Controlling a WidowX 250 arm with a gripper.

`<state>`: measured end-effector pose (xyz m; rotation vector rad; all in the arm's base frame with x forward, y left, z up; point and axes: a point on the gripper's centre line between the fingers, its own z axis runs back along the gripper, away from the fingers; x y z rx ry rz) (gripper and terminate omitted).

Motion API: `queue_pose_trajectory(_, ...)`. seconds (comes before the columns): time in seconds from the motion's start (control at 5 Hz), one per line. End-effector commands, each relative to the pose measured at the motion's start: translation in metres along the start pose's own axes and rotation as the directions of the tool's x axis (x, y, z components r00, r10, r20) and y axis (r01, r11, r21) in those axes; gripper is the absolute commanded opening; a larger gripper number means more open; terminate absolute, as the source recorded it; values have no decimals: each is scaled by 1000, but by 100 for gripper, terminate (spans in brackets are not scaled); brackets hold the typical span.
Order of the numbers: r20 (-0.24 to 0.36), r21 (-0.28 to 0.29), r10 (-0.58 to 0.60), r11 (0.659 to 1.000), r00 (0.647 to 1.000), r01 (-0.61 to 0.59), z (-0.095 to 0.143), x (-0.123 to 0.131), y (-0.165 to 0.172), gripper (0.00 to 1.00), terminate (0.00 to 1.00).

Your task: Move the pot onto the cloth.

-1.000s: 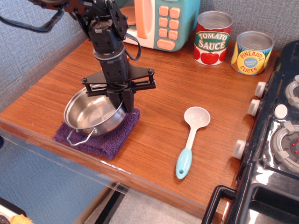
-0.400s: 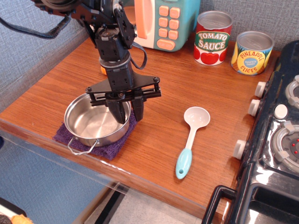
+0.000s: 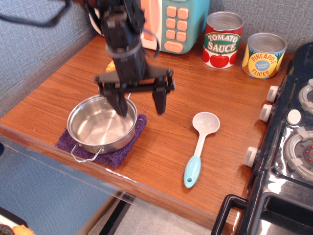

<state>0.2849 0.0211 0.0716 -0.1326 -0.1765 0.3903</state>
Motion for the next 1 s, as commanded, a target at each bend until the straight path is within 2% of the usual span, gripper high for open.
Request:
queue_pose_trajectory(0.0, 30, 8, -311, 950, 950, 311, 29, 13, -17, 100, 0)
queue_pose_trajectory(0.2, -23, 50, -415, 908, 910, 416, 26, 16, -22, 100, 0)
queue_pose_trajectory(0.6, -23, 64, -386, 920, 922, 387, 25, 16, -20, 100, 0)
queue_pose_trajectory(0.8, -23, 64, -386, 920, 922, 387, 25, 16, -20, 100, 100)
